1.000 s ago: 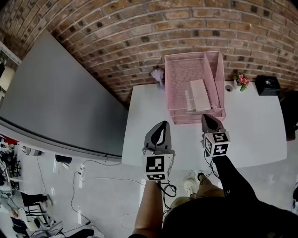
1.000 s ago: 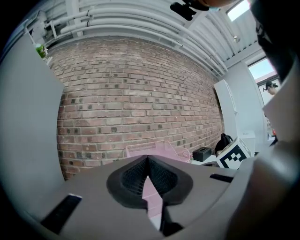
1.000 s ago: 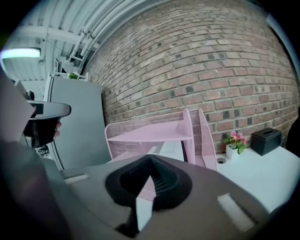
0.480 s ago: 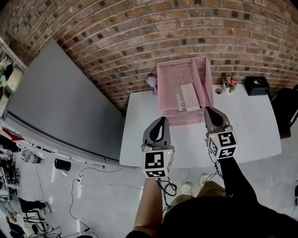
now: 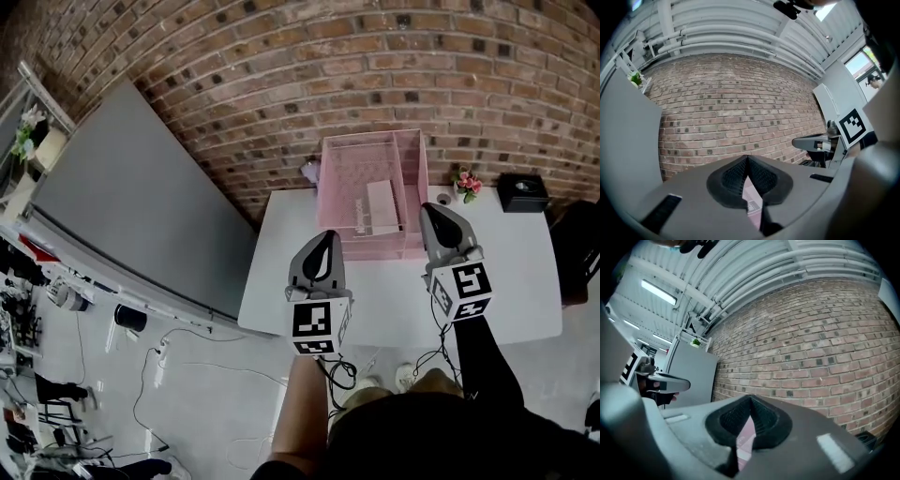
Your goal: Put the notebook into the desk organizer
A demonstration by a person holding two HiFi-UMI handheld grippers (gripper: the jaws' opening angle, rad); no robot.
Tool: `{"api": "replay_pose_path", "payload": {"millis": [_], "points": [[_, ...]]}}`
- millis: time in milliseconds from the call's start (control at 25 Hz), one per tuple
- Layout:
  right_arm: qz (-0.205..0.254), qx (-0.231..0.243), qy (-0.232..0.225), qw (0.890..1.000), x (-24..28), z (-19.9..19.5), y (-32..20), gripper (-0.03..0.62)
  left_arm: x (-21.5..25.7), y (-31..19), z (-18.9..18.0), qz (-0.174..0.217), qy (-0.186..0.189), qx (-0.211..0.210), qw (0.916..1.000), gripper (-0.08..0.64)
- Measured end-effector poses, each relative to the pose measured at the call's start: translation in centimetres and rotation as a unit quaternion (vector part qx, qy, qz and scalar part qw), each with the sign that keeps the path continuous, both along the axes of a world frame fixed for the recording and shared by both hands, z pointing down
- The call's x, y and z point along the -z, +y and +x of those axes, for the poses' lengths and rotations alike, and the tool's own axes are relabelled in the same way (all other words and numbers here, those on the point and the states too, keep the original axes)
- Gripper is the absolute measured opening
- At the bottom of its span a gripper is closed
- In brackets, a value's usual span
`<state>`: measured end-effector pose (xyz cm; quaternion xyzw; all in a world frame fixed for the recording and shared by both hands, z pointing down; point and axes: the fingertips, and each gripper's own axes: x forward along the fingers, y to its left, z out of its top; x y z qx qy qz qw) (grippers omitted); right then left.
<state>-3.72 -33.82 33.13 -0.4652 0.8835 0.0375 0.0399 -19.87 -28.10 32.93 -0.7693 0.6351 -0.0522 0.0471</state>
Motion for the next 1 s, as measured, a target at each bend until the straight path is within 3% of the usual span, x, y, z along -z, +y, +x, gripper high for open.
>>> {"api": "replay_pose_path", "payload": {"millis": [400, 1000], "points": [[0.018, 0.044, 0.009, 0.999, -0.2, 2.0, -1.2, 0.000, 0.0, 0.0, 1.6, 0.012, -0.001, 0.049, 0.9987, 0.009], [0.013, 0.057, 0.001, 0.998, -1.0, 3.7, -1.9, 0.000, 0.0, 0.0, 3.4, 0.008, -0.009, 0.068, 0.9976, 0.009]]}}
